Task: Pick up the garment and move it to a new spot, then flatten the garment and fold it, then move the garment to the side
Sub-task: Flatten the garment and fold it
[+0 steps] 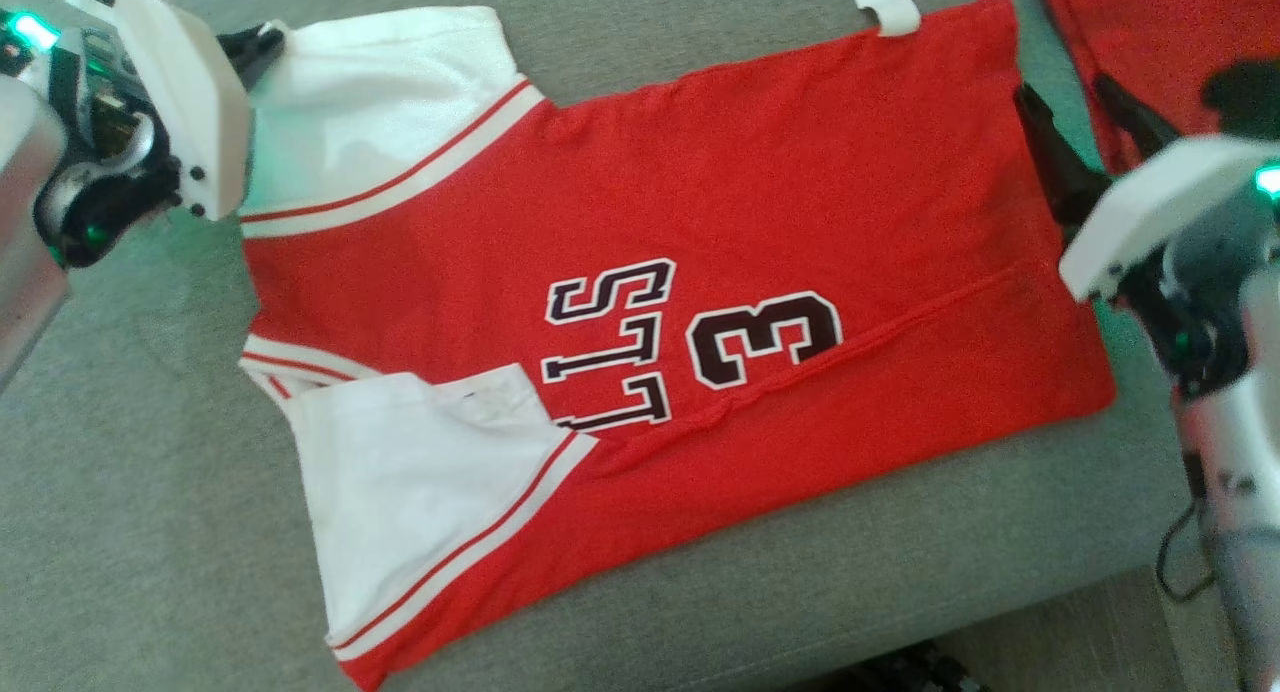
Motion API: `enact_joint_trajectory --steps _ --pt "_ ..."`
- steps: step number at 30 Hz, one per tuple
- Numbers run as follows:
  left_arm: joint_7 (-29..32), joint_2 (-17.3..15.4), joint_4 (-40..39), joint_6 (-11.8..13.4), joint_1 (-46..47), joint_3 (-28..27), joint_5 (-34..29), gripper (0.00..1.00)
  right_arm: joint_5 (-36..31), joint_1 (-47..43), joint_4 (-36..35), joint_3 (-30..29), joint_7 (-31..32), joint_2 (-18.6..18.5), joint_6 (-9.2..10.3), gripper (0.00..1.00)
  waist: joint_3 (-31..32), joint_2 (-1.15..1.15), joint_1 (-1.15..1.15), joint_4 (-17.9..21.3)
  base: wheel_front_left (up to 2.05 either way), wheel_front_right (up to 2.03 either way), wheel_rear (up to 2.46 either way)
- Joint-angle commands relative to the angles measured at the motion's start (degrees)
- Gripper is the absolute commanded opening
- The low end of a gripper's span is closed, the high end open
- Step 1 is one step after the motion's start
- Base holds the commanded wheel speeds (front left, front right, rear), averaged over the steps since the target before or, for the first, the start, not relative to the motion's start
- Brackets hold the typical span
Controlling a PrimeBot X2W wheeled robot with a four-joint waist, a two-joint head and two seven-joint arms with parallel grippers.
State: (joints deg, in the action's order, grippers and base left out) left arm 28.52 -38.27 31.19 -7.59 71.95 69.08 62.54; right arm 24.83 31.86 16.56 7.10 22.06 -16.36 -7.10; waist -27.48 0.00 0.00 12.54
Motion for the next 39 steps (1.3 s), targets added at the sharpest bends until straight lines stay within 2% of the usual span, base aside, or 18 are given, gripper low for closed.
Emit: enact_joint_trajectory --steps 1,8,13,22,24,25,26,27,28,32,39 --pt "-0.78 -1.70 -1.04 0.10 3.30 -1.73 0.44 0.00 0.35 1.68 -0.09 1.03 1.96 -0.91 -0.39 1.00 0.12 0.00 0.00 -1.09 0.00 0.00 0.00" --pt "-2.14 -1.31 -2.22 0.10 4.72 0.98 1.62 0.00 0.66 8.97 8.40 2.47 7.91 -1.39 -0.39 1.00 -0.16 0.00 0.00 -3.49 0.00 0.00 0.00" --pt "-3.12 -1.19 -2.64 0.10 5.45 2.41 2.41 0.00 0.23 13.01 12.74 2.85 7.52 -1.46 -0.39 1.00 -0.41 0.00 0.00 -4.73 0.00 0.00 0.00" --pt "-4.39 -0.75 -2.40 0.10 5.98 3.67 3.57 0.00 -0.08 16.60 16.45 5.47 5.82 -1.75 -0.39 1.00 -0.34 0.00 0.00 -5.51 0.00 0.00 0.00" --pt "-4.57 -0.62 -2.38 0.10 6.10 3.82 3.67 0.00 -0.47 16.96 17.20 5.76 5.66 -2.28 -0.39 0.79 -0.38 0.00 0.00 -5.67 0.00 0.00 0.00" --pt "-4.65 -0.56 -2.40 0.10 6.19 3.88 3.68 0.00 -0.64 17.12 17.50 5.81 5.48 -2.53 -0.39 0.51 -0.42 0.00 0.00 -5.77 0.00 0.00 0.00" --pt "-4.72 -0.52 -2.43 0.10 6.30 3.93 3.69 0.00 -0.79 17.31 17.78 5.75 5.20 -2.75 -0.39 0.34 -0.48 0.00 0.00 -5.85 0.00 0.00 0.00" --pt "-4.82 -0.53 -2.45 0.10 6.42 3.97 3.69 0.00 -0.96 17.50 18.04 5.75 4.94 -2.94 -0.39 0.13 -0.55 0.00 0.00 -5.91 0.00 0.00 0.00" --pt "-4.97 -0.57 -2.47 0.10 6.52 4.01 3.69 0.00 -1.16 17.72 18.27 5.71 4.54 -3.12 -0.39 0.00 -0.63 0.00 0.00 -5.95 0.00 0.00 0.00" --pt "-7.73 -1.02 -2.91 0.10 7.18 4.15 1.26 0.00 -1.50 18.59 18.97 5.09 2.02 -3.41 -0.39 0.00 -0.84 0.00 0.00 -6.29 0.00 0.00 0.00" --pt "-18.91 -1.45 -0.11 0.10 10.32 4.24 -4.71 0.00 -1.85 22.09 21.07 2.88 -6.63 -3.68 -0.39 0.00 -1.13 0.00 0.00 -7.01 0.00 0.00 0.00"
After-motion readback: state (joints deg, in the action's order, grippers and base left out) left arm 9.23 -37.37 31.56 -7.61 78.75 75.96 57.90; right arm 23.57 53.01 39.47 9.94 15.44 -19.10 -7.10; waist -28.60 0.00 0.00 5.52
